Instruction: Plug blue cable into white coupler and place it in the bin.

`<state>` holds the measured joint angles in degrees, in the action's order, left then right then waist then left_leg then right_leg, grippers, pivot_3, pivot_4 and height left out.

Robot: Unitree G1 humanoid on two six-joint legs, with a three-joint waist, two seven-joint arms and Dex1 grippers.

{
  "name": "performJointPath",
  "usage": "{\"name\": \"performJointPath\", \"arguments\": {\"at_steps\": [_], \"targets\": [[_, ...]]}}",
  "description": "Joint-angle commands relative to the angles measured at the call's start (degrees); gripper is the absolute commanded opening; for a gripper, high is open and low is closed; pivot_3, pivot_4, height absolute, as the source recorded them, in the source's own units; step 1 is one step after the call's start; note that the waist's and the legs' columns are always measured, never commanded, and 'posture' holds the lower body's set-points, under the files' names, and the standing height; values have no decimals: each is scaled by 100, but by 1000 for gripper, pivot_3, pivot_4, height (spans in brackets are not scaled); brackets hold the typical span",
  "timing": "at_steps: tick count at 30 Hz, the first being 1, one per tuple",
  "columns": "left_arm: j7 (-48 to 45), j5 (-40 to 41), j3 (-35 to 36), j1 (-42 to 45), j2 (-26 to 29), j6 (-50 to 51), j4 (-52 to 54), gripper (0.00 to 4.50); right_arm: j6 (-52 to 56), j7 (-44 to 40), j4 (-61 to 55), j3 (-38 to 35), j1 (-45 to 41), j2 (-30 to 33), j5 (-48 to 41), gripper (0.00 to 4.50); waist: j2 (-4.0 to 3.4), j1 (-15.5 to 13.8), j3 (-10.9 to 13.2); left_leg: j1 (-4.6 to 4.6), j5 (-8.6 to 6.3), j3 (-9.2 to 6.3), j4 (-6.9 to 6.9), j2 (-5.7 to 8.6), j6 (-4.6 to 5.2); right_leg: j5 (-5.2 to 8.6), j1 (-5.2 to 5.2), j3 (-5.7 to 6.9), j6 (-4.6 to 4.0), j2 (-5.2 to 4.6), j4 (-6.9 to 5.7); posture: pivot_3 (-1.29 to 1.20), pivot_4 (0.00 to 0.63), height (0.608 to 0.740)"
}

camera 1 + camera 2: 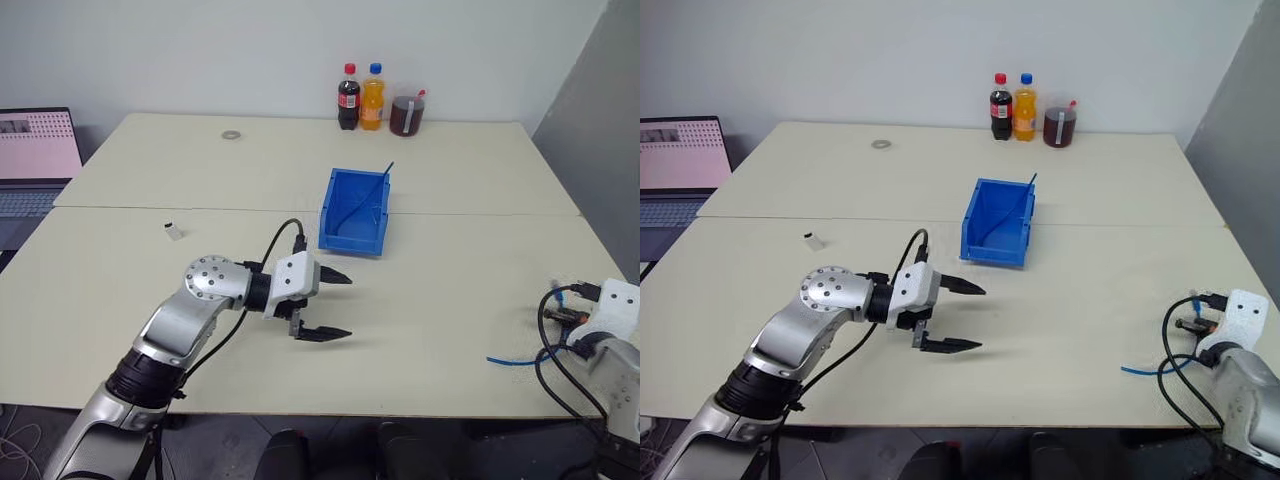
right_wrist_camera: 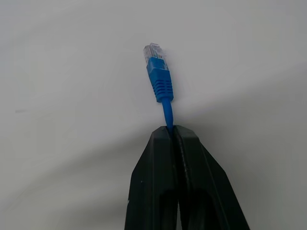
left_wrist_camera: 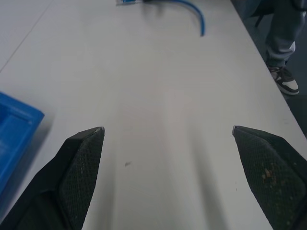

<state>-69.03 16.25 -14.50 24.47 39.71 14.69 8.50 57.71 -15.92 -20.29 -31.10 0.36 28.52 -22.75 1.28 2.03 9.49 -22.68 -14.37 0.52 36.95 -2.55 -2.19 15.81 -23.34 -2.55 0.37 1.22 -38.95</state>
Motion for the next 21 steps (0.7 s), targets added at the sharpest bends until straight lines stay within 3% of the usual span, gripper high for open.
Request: {"name": "performJointPath", "arguments": {"at_steps": [1,6,8,11,14,21], "targets": [[201,78,504,-439,299,127,234,4500,-698,-1779,-870,824,299,1095,-375,38,-2,37,5,3,0,0,-1,-1,0,0,0,-1,0,1,0,0,150,740],[535,-87,1089,-1098,708,90,150,4500,-2393,-3412,-952,3019,-127,2303,494,38,26,141,21,19,0,-13,-2,-16,1,1,4,5,-1,12,-5,0,150,740],[687,-22,1355,-1342,770,156,126,4500,-2894,-3726,-606,3858,-818,2136,844,38,43,142,40,24,0,-17,-3,-21,1,2,7,11,-3,11,-5,0,150,740],[791,10,1625,-1670,826,160,94,4500,-3324,-3913,85,4741,-1797,1509,1218,38,55,121,56,18,0,-17,1,-18,0,2,4,15,-4,10,-6,0,150,740],[822,-82,1865,-2161,953,-1,140,4500,-3653,-4070,1060,5634,-2935,484,1647,38,69,170,63,10,0,-19,4,-17,0,1,-3,4,-4,6,-5,0,150,740],[900,-116,2095,-2632,1024,-220,160,4500,-4255,-4423,2266,6330,-3869,-583,2059,38,67,-84,65,-36,0,-29,1,-22,-2,-12,-41,26,-37,-37,-10,0,150,740]]}}
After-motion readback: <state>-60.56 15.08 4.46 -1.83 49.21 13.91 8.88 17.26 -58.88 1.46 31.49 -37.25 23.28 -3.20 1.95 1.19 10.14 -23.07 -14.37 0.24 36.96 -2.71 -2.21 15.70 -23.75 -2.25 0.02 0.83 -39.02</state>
